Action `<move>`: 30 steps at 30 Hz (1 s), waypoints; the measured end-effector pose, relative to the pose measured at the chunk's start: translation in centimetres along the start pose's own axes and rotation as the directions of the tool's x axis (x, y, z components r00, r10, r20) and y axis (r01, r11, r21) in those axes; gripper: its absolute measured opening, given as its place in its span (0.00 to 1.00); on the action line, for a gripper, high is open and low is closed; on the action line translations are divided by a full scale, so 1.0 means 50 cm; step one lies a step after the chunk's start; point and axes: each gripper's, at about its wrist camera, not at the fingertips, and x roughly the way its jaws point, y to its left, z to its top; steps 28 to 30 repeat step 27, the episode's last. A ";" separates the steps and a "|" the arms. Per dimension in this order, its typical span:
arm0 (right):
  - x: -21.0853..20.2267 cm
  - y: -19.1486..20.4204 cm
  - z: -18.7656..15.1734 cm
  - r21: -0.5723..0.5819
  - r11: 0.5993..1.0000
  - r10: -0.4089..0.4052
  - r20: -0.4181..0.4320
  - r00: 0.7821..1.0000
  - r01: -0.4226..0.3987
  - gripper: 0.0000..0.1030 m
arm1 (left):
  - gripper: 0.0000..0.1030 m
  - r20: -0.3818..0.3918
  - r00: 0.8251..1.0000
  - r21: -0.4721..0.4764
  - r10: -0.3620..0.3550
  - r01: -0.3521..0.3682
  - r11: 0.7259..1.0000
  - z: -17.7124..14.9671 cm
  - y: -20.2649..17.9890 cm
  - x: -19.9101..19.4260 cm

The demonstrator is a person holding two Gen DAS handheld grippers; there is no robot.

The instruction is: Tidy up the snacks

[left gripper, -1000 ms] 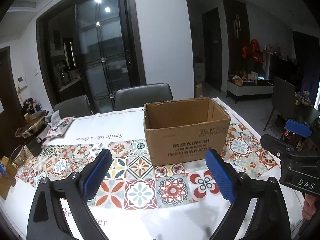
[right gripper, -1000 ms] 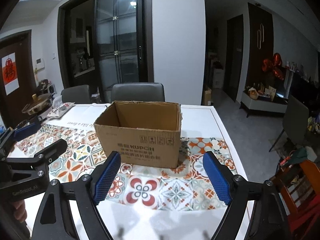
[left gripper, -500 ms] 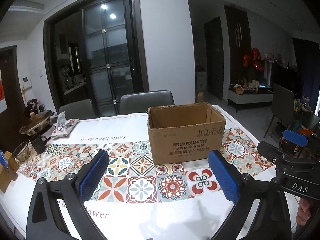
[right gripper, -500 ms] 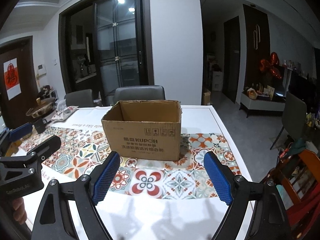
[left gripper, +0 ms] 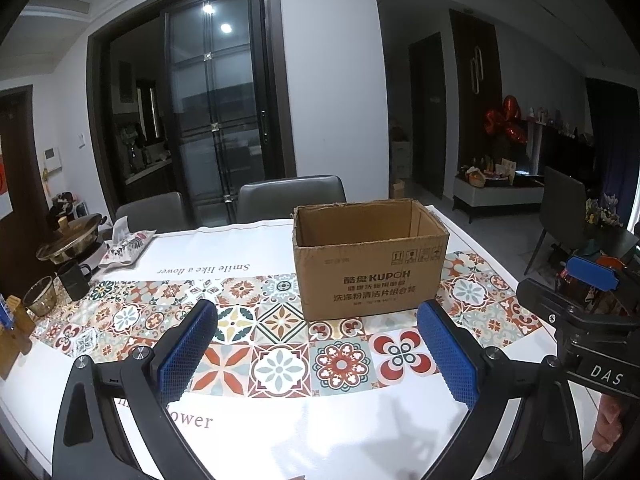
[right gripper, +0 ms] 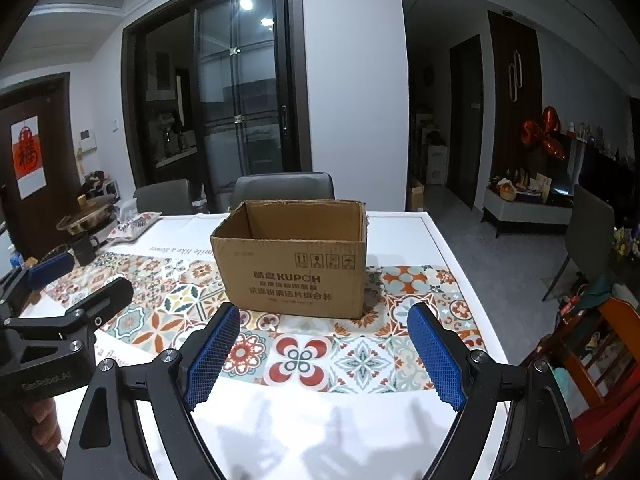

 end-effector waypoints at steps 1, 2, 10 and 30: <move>0.000 -0.001 0.000 -0.001 1.000 -0.002 0.000 1.000 0.002 0.84 | 0.99 -0.001 1.000 0.000 0.000 0.000 1.000 0.001 0.001 0.001; 0.001 -0.001 -0.001 -0.002 1.000 -0.002 -0.001 1.000 0.002 0.84 | 0.99 -0.003 1.000 0.001 0.000 0.000 1.000 0.000 0.000 0.001; 0.001 -0.001 -0.001 -0.003 1.000 -0.001 -0.003 1.000 0.001 0.84 | 0.99 -0.002 1.000 -0.002 0.004 -0.004 1.000 -0.002 0.001 0.001; 0.005 -0.003 -0.003 -0.005 1.000 -0.005 -0.007 1.000 0.005 0.84 | 0.99 -0.014 1.000 -0.021 0.001 -0.001 1.000 -0.007 0.008 0.007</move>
